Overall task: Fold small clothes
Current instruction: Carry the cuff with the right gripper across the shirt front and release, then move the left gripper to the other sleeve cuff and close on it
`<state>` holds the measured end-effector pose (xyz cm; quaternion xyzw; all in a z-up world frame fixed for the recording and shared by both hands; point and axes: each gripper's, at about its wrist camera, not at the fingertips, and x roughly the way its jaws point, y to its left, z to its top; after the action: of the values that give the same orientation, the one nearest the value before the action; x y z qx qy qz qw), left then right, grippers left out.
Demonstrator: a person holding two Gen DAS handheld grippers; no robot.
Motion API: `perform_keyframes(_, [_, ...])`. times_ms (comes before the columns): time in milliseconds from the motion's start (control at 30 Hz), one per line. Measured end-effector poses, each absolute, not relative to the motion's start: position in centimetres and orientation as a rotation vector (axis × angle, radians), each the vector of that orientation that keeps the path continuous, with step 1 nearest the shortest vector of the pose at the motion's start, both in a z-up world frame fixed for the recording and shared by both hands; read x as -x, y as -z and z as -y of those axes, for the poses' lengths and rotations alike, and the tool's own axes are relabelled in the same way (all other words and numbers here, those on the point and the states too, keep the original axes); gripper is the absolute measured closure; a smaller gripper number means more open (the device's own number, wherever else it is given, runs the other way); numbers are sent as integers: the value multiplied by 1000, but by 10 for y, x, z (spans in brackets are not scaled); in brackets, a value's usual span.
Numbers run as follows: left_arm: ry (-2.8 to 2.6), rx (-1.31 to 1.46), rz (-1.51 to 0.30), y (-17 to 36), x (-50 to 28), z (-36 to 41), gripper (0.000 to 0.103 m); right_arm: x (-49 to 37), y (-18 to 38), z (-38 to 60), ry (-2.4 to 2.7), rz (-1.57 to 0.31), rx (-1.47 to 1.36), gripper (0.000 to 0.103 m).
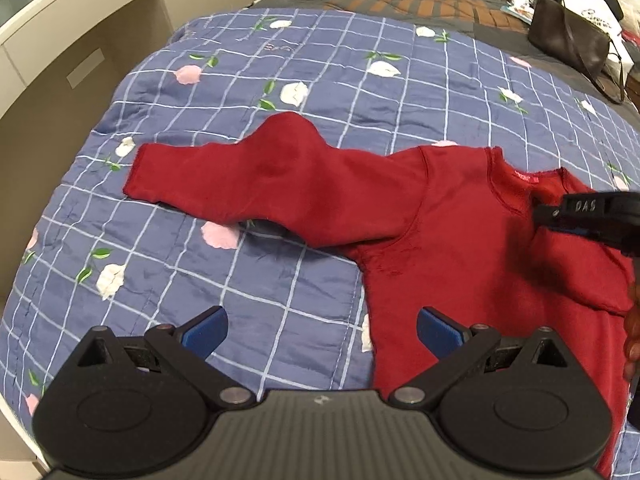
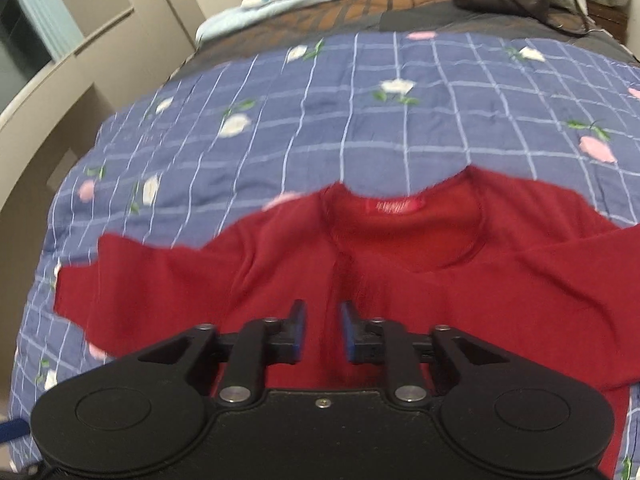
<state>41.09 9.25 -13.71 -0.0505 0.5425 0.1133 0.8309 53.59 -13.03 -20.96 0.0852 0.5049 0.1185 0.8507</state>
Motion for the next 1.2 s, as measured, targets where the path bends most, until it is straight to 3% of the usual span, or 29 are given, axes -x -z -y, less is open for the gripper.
perform_keyframes(67, [-219, 100, -1154, 142, -417, -89, 0, -528, 209, 134, -259, -1071, -187, 41])
perform_keyframes(167, [-180, 89, -1152, 148, -428, -79, 0, -512, 203, 153, -261, -1061, -209, 24])
perform_keyframes(433, [-42, 90, -1117, 162, -464, -25, 0, -480, 199, 262, -69, -1034, -300, 7])
perform_keyframes(700, [-21, 58, -1111, 188, -510, 25, 0, -504, 210, 378, 153, -970, -448, 7])
perform_keyframes(1000, [-90, -11, -1195, 230, -538, 36, 0, -574, 251, 440, 157, -996, -650, 25])
perform_keyframes(1100, [-99, -15, -1214, 238, -540, 34, 0, -585, 257, 438, 148, -1020, -635, 49])
perform_keyframes(1167, [-106, -16, -1226, 241, -539, 32, 0, -587, 256, 437, 155, -1024, -601, 86])
perform_keyframes(1200, [-109, -16, -1231, 243, -539, 32, 0, -586, 256, 439, 161, -1019, -593, 88])
